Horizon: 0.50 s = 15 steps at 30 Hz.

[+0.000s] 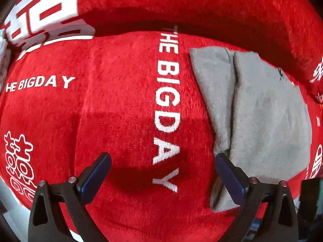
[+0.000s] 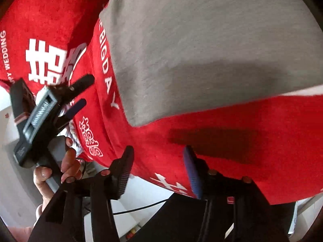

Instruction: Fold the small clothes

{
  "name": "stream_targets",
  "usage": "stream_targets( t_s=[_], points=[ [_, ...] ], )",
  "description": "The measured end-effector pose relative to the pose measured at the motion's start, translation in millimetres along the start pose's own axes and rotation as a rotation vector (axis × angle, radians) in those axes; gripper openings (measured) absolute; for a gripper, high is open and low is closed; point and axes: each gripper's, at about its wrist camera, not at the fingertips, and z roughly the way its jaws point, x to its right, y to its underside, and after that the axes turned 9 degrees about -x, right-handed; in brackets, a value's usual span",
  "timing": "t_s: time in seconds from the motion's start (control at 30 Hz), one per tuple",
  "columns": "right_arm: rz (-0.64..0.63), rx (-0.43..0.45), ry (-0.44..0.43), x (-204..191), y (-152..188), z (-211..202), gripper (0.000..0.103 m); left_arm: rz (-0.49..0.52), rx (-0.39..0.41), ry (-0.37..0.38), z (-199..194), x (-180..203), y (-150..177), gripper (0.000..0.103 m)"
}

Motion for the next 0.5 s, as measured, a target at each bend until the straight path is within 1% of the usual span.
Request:
stream_targets(
  t_s=[0.13, 0.23, 0.37, 0.5],
  points=[
    [0.029, 0.042, -0.004, 10, 2, -18, 0.058, 0.003, -0.019, 0.012, 7, 4, -3, 0.103],
    [0.046, 0.064, -0.017, 16, 2, -28, 0.061, -0.012, -0.036, 0.018, 9, 11, -6, 0.103],
    [0.044, 0.068, -0.021, 25, 0, -36, 0.061, -0.016, -0.021, 0.017, 6, 23, -9, 0.103],
    [0.052, 0.079, -0.036, 30, -4, -44, 0.061, 0.000, -0.024, 0.009, 7, 39, -13, 0.103]
  ],
)
